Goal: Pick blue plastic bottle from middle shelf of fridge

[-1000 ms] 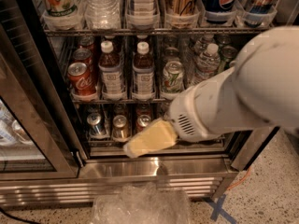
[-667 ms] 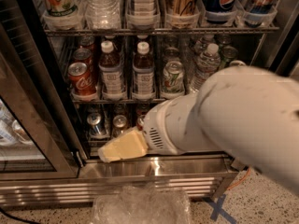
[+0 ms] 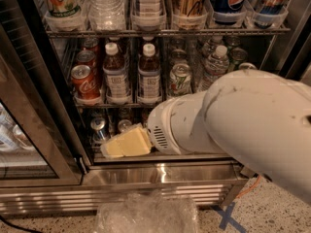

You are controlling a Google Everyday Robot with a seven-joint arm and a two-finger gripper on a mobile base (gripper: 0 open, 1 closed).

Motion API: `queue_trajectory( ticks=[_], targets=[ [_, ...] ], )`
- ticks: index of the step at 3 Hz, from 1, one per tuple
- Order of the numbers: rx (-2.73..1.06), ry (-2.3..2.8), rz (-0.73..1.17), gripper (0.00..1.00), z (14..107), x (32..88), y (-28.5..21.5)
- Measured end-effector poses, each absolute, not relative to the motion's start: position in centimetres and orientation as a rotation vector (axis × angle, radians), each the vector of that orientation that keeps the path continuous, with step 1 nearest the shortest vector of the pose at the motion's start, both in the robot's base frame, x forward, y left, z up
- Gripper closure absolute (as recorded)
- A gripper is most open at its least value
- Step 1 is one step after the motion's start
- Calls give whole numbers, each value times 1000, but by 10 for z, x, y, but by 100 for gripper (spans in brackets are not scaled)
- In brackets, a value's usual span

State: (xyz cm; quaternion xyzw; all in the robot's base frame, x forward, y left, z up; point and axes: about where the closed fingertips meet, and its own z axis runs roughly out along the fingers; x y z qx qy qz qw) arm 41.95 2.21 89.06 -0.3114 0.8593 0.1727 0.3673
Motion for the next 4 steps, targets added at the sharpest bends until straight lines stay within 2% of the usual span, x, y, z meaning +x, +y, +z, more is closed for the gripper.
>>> queue_trajectory(
  ticks=[2,3,4],
  targets=[
    [-648,2131,558,0,868,448,53],
    [-524,2086,551,0,858,462,59],
    [-341,2012,489,0,865,469,28]
  ],
)
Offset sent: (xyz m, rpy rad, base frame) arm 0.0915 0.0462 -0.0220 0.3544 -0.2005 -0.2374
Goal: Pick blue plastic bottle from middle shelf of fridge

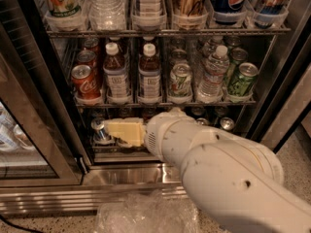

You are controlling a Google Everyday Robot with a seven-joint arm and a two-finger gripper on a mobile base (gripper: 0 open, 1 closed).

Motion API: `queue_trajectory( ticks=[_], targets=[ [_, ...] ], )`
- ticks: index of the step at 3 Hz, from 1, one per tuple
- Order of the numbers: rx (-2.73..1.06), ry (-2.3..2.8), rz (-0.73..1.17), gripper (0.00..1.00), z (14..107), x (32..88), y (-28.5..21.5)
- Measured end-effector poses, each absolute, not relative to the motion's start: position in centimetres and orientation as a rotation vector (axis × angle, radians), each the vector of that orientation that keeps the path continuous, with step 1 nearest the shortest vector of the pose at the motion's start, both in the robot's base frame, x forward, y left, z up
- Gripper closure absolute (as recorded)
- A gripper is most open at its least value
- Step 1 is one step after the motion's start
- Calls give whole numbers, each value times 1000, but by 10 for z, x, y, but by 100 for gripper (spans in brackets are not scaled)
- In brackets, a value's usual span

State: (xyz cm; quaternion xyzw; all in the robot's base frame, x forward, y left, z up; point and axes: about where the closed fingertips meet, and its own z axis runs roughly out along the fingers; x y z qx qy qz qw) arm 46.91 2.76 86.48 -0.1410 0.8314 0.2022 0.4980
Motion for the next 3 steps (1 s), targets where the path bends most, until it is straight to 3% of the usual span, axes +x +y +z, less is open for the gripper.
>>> queue_trajectory(
  ticks=[3],
  targets=[
    [-123,1853,454,0,897,473,2]
  ],
)
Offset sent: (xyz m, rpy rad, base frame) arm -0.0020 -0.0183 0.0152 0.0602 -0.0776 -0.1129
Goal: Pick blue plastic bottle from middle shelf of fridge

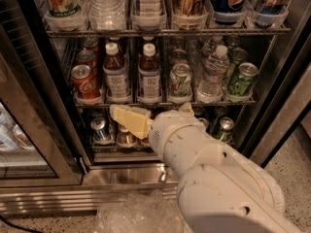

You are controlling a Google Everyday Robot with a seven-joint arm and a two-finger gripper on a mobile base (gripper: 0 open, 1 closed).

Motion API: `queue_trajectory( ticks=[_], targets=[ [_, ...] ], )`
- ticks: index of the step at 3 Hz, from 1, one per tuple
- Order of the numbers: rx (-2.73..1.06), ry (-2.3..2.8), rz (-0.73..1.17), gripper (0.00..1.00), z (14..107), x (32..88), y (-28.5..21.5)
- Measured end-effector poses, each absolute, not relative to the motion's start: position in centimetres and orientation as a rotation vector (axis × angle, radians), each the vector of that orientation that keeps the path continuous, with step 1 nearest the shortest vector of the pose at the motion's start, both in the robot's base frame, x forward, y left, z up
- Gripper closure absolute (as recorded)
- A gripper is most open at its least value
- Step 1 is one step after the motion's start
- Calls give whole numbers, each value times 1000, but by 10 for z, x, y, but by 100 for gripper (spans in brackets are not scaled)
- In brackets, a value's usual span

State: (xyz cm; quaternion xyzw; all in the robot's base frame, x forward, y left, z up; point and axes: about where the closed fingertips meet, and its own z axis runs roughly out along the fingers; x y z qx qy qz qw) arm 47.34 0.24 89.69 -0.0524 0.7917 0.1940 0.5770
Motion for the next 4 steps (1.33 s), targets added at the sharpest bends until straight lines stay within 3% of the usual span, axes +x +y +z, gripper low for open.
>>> queue_trajectory(
  ticks=[2,4],
  targets=[
    [-32,1779,409,0,875,499,-1],
    [23,1714,298,0,865,556,30]
  ],
)
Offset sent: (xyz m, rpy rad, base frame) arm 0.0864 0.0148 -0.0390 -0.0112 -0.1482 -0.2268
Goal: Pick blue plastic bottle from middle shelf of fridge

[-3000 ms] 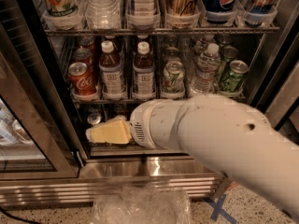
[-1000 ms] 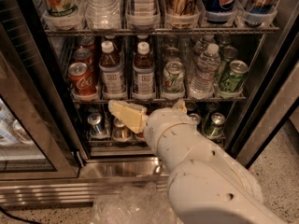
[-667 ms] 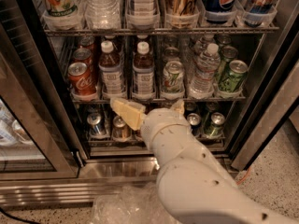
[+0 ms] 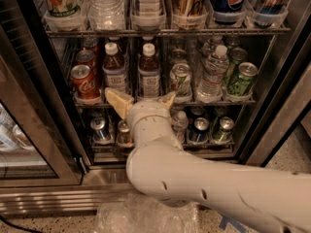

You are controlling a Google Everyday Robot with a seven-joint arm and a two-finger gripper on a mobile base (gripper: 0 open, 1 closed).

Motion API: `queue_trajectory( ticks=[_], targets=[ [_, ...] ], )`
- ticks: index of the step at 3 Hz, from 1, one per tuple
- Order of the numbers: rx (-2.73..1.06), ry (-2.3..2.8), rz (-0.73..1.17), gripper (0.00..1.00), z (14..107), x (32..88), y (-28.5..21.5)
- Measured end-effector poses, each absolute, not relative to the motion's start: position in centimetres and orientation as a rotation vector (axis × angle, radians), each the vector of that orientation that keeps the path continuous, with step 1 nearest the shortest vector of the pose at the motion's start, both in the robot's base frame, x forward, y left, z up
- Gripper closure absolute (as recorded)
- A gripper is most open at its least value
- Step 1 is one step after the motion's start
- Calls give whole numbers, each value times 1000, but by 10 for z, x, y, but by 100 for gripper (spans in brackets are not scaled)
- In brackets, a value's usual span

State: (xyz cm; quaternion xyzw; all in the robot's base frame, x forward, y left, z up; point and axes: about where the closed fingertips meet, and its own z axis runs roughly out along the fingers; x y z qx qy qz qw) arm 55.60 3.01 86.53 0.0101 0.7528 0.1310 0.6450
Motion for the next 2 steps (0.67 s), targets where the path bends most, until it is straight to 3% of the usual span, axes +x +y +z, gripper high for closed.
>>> queue_trajectory(
  ticks=[1,2],
  targets=[
    [10,1671,211,0,867,571,40],
    [51,1640,142,17,870,569,32]
  ],
)
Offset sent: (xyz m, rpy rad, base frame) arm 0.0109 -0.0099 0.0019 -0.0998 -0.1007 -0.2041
